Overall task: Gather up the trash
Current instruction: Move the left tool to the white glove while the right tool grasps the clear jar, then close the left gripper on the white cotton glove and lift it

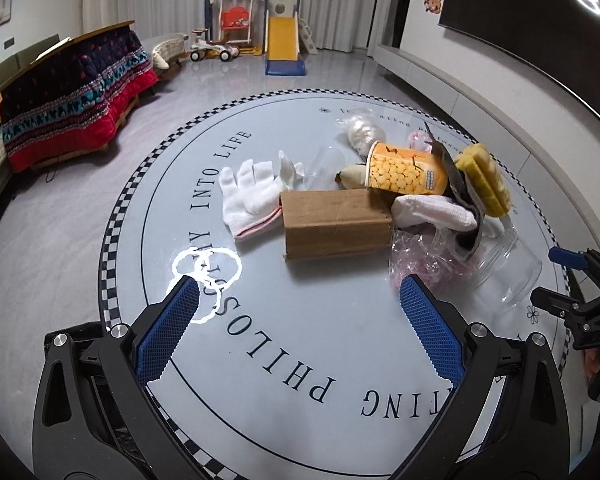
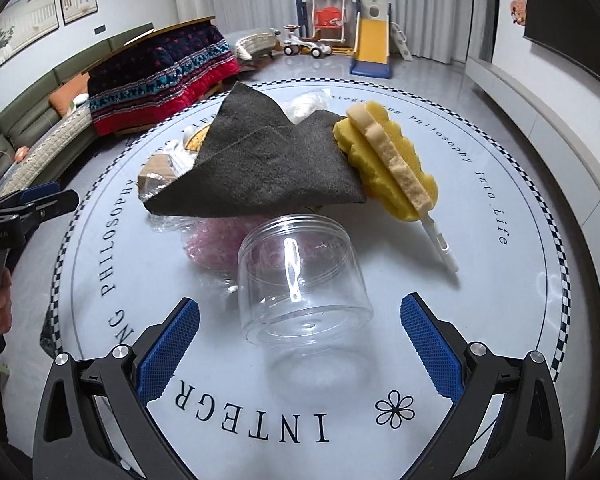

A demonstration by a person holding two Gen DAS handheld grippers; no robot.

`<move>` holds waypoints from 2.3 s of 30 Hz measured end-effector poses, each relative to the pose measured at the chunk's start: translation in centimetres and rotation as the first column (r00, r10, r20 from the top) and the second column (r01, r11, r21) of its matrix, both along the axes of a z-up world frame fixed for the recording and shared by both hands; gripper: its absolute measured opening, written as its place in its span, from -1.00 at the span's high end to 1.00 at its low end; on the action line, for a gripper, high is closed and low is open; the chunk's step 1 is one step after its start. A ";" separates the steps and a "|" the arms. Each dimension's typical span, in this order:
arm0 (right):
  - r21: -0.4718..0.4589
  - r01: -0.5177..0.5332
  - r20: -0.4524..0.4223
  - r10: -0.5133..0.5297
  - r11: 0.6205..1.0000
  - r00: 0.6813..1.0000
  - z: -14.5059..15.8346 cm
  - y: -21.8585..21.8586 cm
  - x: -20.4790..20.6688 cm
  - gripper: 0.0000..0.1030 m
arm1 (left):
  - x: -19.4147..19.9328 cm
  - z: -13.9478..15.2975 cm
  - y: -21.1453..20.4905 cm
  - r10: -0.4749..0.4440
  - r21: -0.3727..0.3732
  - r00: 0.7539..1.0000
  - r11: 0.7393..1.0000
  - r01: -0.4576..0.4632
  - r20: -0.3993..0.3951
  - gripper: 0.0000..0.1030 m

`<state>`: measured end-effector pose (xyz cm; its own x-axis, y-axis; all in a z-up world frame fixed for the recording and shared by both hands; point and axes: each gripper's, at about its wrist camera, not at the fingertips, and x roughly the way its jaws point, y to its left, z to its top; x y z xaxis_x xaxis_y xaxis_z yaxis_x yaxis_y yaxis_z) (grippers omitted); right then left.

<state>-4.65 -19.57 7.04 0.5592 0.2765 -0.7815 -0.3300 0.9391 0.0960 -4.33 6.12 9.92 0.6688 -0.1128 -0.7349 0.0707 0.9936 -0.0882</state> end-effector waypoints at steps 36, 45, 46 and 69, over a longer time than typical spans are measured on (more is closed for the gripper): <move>-0.041 -0.206 -0.024 0.205 0.978 0.978 4.6 4.9 2.1 -0.63 | 10.8 -2.4 3.8 0.067 -0.015 0.989 0.997 -0.069 -0.129 -0.88; -0.023 -0.205 -0.017 0.205 0.978 0.979 5.3 6.8 8.7 -0.64 | 16.8 -5.3 3.8 0.076 0.019 0.976 0.997 -0.073 -0.206 -0.88; -0.015 -0.203 -0.024 0.203 0.979 0.979 5.1 7.1 9.5 -0.64 | 17.3 -5.8 3.7 0.072 0.019 0.973 0.997 -0.070 -0.219 -0.88; -0.014 -0.188 0.020 0.188 0.982 0.982 7.8 9.5 10.5 -0.64 | 15.1 -4.7 5.9 0.052 -0.041 0.985 0.997 -0.060 -0.164 0.68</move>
<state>5.87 -10.05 14.80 0.5143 0.3690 -0.7741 -0.5027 0.8610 0.0764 10.80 12.01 5.21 0.5465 -0.1143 -0.8296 -0.0039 0.9903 -0.1390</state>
